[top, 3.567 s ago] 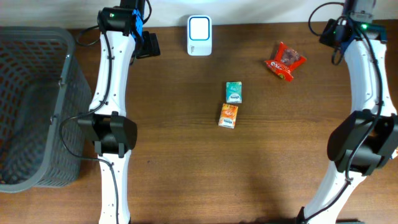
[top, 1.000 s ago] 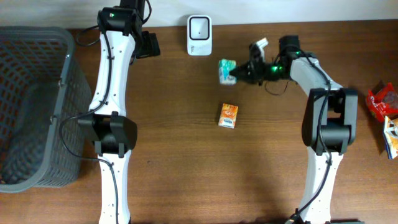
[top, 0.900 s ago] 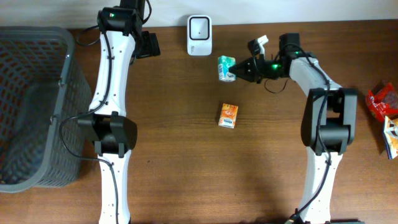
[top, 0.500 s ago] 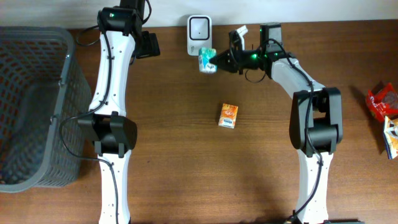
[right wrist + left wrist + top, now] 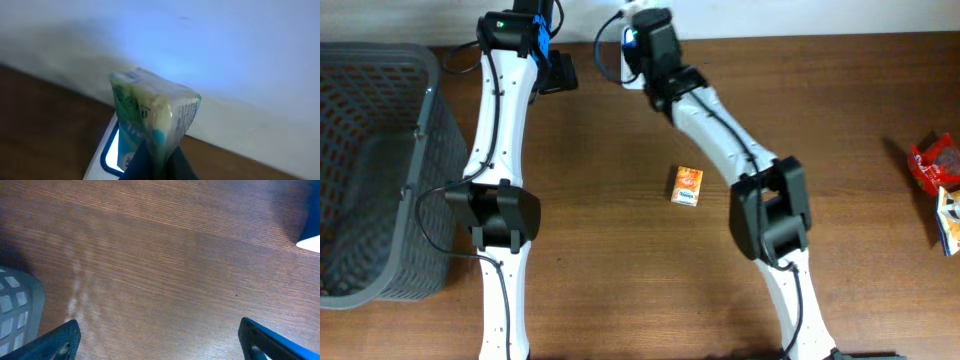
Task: Scan the item barcode
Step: 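Hold the green-white pack in front of the scanner with the right gripper, then carry the green-white pack right and drop it at the right edge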
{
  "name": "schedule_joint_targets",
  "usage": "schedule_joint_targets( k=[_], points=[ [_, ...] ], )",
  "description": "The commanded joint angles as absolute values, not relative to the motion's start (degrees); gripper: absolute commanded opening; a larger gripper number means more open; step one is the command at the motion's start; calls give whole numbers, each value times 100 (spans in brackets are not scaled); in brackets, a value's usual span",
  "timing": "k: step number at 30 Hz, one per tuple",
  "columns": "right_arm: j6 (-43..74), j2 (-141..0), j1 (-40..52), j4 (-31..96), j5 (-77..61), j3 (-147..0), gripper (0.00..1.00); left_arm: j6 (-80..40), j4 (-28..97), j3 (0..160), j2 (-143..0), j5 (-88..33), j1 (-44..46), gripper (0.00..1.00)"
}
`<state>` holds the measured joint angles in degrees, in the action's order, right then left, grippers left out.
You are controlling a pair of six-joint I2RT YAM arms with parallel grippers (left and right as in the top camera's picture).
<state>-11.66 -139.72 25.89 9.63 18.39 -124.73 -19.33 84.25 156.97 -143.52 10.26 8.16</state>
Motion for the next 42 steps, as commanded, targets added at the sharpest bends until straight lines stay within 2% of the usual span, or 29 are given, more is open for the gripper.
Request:
schedule_joint_targets(
  k=[1,6,9,11,14,19,24,25,26,27,28,33,35,36,37,42],
  points=[
    [-1955,-14188,2545,1022,2449,-12556,4,-1992,8431,15716,-14359,989,812,99],
    [-1859,-14160,2536,1214,2563,-12558,4,-1992,8431,15716,-14359,989,812,99],
    [-985,-13867,2355,1243,3380,-12560,4,-1992,8431,15716,-14359,989,812,99],
    [-392,-13559,1935,1841,3529,-12560,4,-1992,8431,15716,-14359,989,810,99],
    [882,-13181,921,3323,3824,-12560,4,-1992,8433,15716,-14359,987,814,99],
    [1553,-13148,-1396,5793,3820,-12558,4,-1992,8431,15716,-14359,987,819,99],
    [1745,-13152,-2856,6584,3081,-12556,4,-1992,8433,15716,-14359,989,814,99],
    [1747,-13152,-3037,6667,2923,-12556,24,-1992,8431,15716,-14359,989,814,99],
    [1745,-13152,-3153,6716,2912,-12556,66,-1992,8431,15716,-14359,989,812,99],
    [1745,-13152,-3232,6772,2910,-12558,79,-1992,8431,15716,-14359,987,812,99],
    [1745,-13148,-3264,6875,2912,-12560,99,-1992,8431,15716,-14359,987,812,99],
    [1745,-12674,-2880,7039,2401,-12560,99,-1992,8431,15716,-14359,989,812,99],
    [1564,-12335,-2412,7275,436,-12560,99,-1992,8431,15716,-14359,989,808,99],
    [851,-12346,-1914,7446,-1772,-12538,99,-1992,8431,15716,-14359,989,810,99],
    [578,-12372,-1649,7555,-2458,-12466,99,-1992,8431,15716,-14359,989,808,99],
    [95,-12411,158,7614,-2418,-11080,99,-1992,8431,15716,-14359,987,810,99]
  ],
)
